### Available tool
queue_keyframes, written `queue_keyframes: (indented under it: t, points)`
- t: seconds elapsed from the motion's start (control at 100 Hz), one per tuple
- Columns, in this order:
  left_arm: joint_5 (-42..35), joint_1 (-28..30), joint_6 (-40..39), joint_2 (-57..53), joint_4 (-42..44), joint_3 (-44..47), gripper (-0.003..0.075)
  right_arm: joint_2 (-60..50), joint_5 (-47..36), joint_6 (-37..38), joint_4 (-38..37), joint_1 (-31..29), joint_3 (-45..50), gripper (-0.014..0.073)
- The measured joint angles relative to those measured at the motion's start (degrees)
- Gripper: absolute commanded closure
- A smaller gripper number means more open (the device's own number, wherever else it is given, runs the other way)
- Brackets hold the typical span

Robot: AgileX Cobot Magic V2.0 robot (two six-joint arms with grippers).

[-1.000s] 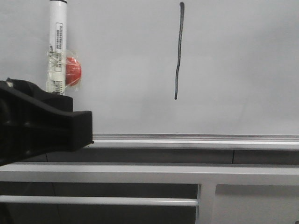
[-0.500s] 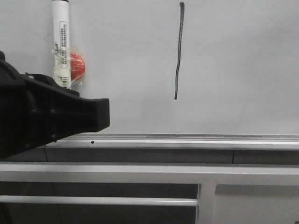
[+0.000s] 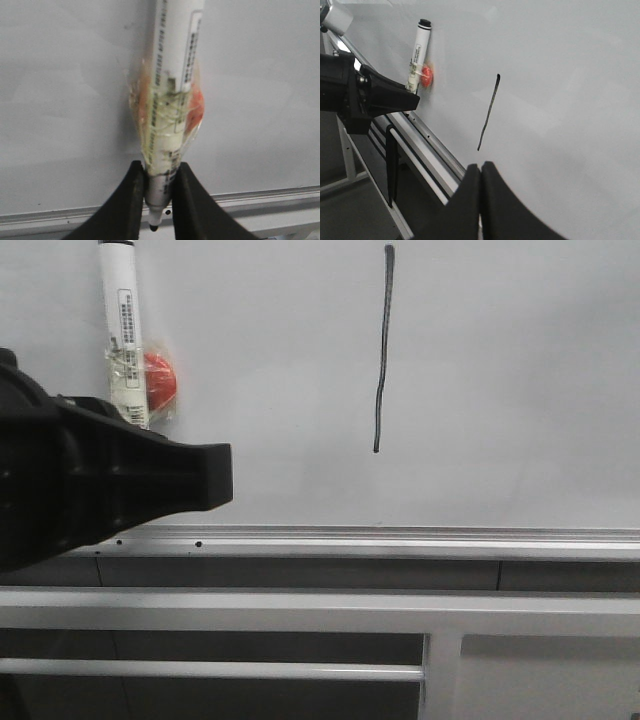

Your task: Write number 1 on whiteboard

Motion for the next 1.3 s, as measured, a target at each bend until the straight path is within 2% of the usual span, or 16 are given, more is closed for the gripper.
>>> queue_keyframes:
  t: [0.37,0.44,0.63,0.73,1.09,1.3]
  points:
    - [-0.1,0.1,0.0,0.0,0.1,0.0,0.0727,0.0,0.0,0.0,-0.1,0.0,0.0,0.0657]
    - [-0.1,0.1,0.0,0.0,0.1,0.0,0.0677,0.0,0.0,0.0,-0.1,0.0,0.0,0.0657]
    - [0.0,0.4,0.0,0.0,-0.1,0.0,0.0478,0.0,0.0,0.0,-0.1,0.0,0.0,0.0657]
    - [0.2,0.6,0.0,0.0,-0.5,0.0,0.0421,0.0,0.0,0.0,-0.1,0.0,0.0,0.0657]
    - [0.4,0.5,-0.1,0.0,-0.6,0.0,0.0414,0.0,0.0,0.0,-0.1,0.0,0.0,0.0657]
    - [1.3,-3.2,2.9,-0.3,-0.7,0.0,0.0415,0.0,0.0,0.0,-0.1,0.0,0.0,0.0657]
